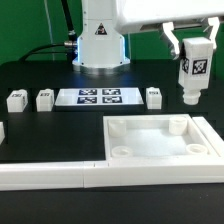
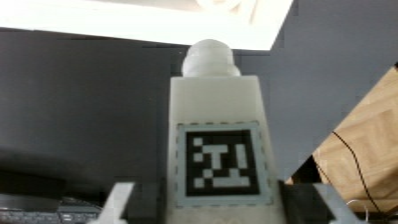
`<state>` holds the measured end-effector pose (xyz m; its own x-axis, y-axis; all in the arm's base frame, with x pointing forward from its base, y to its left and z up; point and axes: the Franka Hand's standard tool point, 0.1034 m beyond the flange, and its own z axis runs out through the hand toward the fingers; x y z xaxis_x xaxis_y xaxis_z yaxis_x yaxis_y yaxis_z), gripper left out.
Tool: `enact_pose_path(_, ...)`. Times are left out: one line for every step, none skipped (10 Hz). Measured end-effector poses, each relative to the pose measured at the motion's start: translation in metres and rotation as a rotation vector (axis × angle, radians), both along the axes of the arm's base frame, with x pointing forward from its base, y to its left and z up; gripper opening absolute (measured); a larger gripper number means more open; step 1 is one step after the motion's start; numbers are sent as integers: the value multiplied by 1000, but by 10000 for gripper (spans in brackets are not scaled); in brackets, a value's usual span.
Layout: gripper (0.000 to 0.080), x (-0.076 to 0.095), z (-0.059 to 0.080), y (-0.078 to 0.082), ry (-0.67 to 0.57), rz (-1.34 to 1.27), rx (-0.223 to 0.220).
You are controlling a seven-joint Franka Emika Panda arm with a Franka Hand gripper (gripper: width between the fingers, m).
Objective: Assemble square table
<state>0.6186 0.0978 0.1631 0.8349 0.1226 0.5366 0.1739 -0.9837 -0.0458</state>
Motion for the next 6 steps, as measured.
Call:
enact_pose_path(290,2,-9,1,3,-2,3)
enact_pose_path(290,2,-18,4,13,0,6)
enact_pose_path(290,3,-29,9,13,4,11)
enact_pose_path(290,4,-39,12,19,5,14)
enact_pose_path(290,5,-47,13,26,5,17)
enact_pose_path(290,7,-54,14,32,5,19)
